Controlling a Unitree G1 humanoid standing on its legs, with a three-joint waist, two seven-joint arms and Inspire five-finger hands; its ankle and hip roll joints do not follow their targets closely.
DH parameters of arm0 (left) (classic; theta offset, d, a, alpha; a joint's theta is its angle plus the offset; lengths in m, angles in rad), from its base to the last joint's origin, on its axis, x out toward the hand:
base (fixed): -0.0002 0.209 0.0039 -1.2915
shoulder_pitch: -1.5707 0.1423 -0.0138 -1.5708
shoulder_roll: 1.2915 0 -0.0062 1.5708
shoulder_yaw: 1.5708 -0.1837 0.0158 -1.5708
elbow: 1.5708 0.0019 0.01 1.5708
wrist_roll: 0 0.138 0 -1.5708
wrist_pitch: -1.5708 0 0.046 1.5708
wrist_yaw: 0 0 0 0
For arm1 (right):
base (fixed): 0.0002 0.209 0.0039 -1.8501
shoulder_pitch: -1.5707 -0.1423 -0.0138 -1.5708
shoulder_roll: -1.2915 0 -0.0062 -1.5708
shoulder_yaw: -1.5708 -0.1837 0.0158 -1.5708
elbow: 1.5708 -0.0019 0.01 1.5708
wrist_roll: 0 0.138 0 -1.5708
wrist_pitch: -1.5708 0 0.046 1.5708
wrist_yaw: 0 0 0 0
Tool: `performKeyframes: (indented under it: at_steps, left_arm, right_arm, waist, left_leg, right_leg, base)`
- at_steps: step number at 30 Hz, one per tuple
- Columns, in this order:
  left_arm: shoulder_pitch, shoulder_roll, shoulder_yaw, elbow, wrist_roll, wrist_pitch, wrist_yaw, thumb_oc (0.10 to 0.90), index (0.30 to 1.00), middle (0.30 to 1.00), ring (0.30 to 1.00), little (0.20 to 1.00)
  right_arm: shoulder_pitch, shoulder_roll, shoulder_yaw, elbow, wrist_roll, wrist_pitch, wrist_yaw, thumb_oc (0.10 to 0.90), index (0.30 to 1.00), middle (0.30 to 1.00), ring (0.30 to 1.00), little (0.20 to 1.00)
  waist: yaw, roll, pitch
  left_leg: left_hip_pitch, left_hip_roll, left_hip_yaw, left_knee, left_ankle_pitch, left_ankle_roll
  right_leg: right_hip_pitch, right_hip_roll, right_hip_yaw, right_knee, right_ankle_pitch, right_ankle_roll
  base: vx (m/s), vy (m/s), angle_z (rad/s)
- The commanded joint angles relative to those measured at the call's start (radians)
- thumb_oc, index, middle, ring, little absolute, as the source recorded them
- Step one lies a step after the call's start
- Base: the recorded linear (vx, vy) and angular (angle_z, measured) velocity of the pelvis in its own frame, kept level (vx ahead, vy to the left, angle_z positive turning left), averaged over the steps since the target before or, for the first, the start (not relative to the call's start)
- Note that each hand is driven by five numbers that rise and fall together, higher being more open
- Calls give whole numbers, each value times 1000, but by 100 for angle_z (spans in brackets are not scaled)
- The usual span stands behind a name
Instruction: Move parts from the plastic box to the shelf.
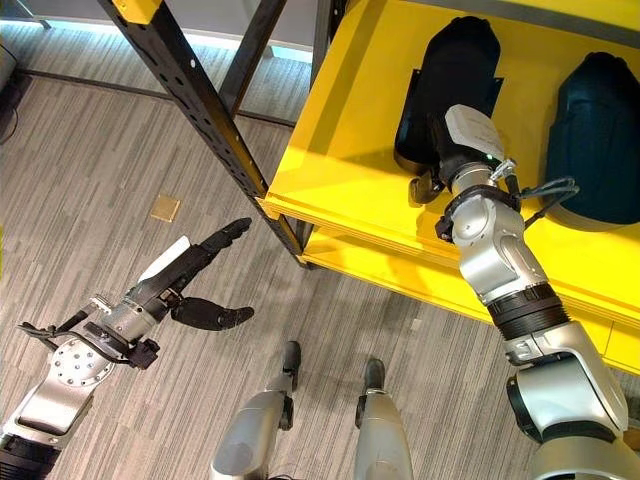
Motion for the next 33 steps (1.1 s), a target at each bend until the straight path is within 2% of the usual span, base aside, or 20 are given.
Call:
performKeyframes:
  at_steps: [1,3,5,12,17,25,27,31,33]
  left_arm:
    - [13,-8,-8,-105,-53,-64,19,900,1000,1000,1000,1000]
    - [11,-5,-10,-105,-49,-63,29,900,1000,1000,1000,1000]
    - [11,-2,-6,-107,-53,-66,21,900,1000,1000,1000,1000]
    - [15,-2,-6,-106,-51,-66,20,900,1000,1000,1000,1000]
    - [19,1,0,-110,-44,-42,22,900,1000,1000,1000,1000]
    - [24,7,2,-112,-44,-38,17,900,1000,1000,1000,1000]
    - [30,10,9,-121,-50,-38,20,900,1000,1000,1000,1000]
    - [30,9,11,-124,-55,-33,19,900,1000,1000,1000,1000]
    - [34,5,19,-129,-49,-32,11,900,1000,1000,1000,1000]
  right_arm:
    - [-97,4,52,-42,-98,-46,11,900,1000,1000,1000,1000]
    - [-95,0,68,-46,-117,-49,14,900,1000,1000,1000,1000]
    - [-94,-9,74,-50,-193,-63,31,900,1000,1000,1000,1000]
    - [-99,-38,116,-53,-207,-70,67,900,1000,1000,1000,1000]
    - [-89,-56,127,-56,-353,-49,36,900,1000,1000,1000,1000]
    - [-98,-83,142,-56,-369,-38,2,900,1000,1000,1000,1000]
    - [-89,-93,136,-70,-378,-5,5,900,1000,1000,1000,1000]
    - [-76,-89,132,-76,-358,-1,-4,900,1000,1000,1000,1000]
    - [-55,-79,120,-99,-347,-1,27,900,1000,1000,1000,1000]
  waist:
    - [13,-68,-108]
    - [13,-72,-109]
    - [14,-76,-112]
    - [15,-85,-114]
    - [15,-91,-120]
    - [14,-94,-123]
    - [9,-92,-122]
    - [6,-92,-124]
    - [2,-92,-124]
  left_leg:
    - [-35,-51,5,47,-125,39]
    - [-37,-51,7,47,-126,40]
    - [-39,-50,6,49,-126,40]
    - [-39,-45,9,46,-121,39]
    - [-39,-42,14,44,-121,40]
    - [-44,-40,18,42,-117,38]
    - [-44,-39,22,42,-117,38]
    - [-43,-39,22,41,-117,37]
    - [-40,-39,23,41,-117,39]
  right_leg:
    - [172,-5,-51,-107,-61,-20]
    - [173,-4,-52,-109,-61,-19]
    - [176,-4,-53,-111,-60,-17]
    - [182,-2,-52,-118,-56,-15]
    - [183,-1,-50,-122,-55,-11]
    - [184,1,-49,-127,-53,-10]
    - [181,2,-46,-122,-55,-11]
    - [180,3,-44,-121,-56,-11]
    - [179,4,-41,-120,-56,-12]
  base:
    - [0,0,0]
    - [0,0,0]
    - [0,0,0]
    - [0,0,0]
    - [0,0,0]
    - [0,0,0]
    - [0,0,0]
    - [0,0,0]
    - [0,0,0]
